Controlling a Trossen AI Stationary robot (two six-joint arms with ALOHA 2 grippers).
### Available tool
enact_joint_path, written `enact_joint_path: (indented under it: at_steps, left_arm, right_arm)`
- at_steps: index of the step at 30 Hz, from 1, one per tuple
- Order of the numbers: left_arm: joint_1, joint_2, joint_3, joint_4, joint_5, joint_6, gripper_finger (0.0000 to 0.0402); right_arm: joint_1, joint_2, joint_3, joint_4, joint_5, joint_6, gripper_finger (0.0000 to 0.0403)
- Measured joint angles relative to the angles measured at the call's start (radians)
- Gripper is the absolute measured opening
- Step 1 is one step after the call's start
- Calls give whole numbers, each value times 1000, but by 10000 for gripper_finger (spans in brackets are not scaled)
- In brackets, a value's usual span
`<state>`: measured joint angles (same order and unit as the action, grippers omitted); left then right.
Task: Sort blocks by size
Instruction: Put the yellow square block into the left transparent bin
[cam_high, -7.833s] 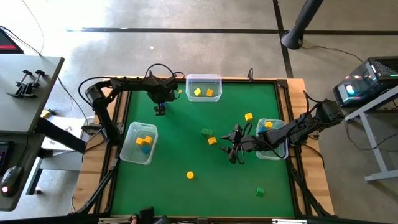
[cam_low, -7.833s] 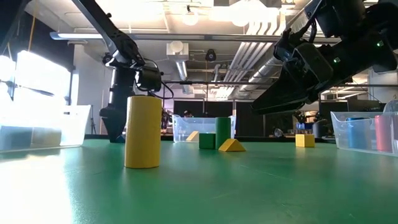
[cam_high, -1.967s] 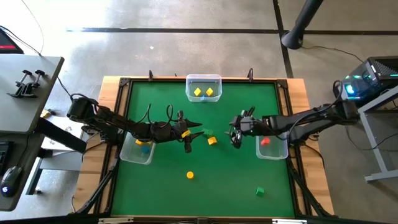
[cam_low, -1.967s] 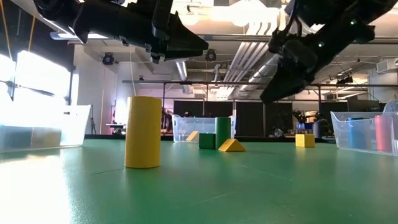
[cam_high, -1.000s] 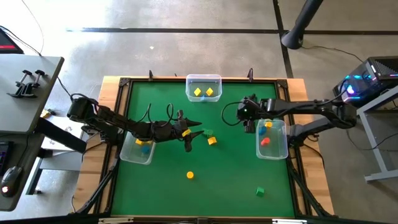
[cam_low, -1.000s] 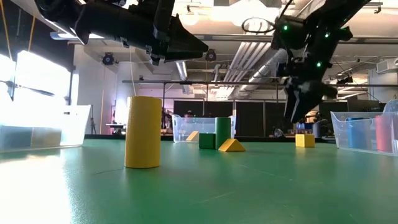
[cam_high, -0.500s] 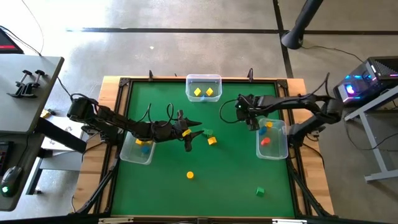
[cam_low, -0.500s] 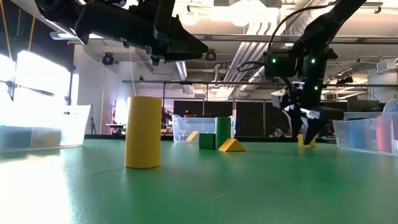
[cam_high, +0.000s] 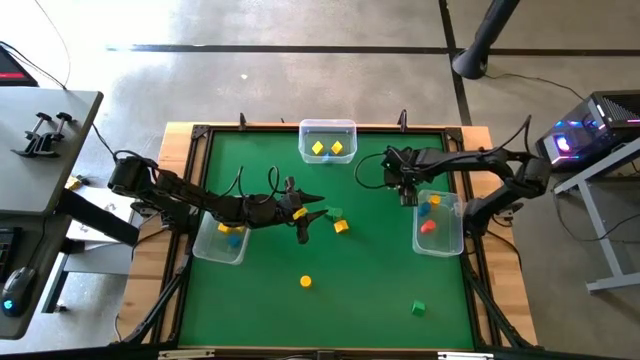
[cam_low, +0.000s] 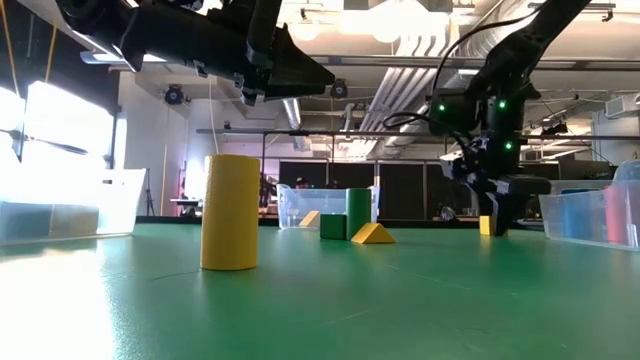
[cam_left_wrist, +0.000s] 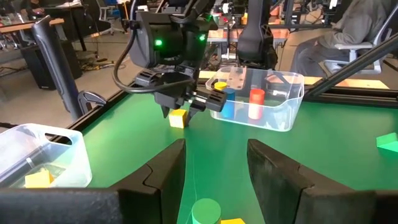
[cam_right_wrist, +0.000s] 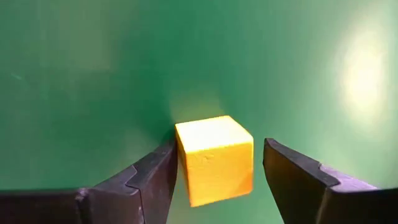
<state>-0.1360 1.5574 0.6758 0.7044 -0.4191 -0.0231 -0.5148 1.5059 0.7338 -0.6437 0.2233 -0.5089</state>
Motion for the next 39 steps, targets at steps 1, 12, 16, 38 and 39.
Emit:
enact_joint_path:
  at_steps: [1, 12, 16, 38, 39]
  left_arm:
    - [0, 0, 0, 0, 0, 0, 156]
    - [0, 0, 0, 0, 0, 0, 156]
    - [0, 0, 0, -1, 0, 11, 156]
    - [-169, 105, 252, -161, 142, 914, 163]
    - [-171, 131, 275, -164, 116, 954, 168]
  right_arm:
    - [-8, 0, 0, -3, -7, 9, 227]
    - [-36, 0, 9, 14, -167, 25, 136]
    - [1, -1, 60, 108, -323, 120, 129]
    - [462, -3, -103, 1366, -749, 805, 129]
    - [481, -3, -103, 1385, -749, 816, 129]
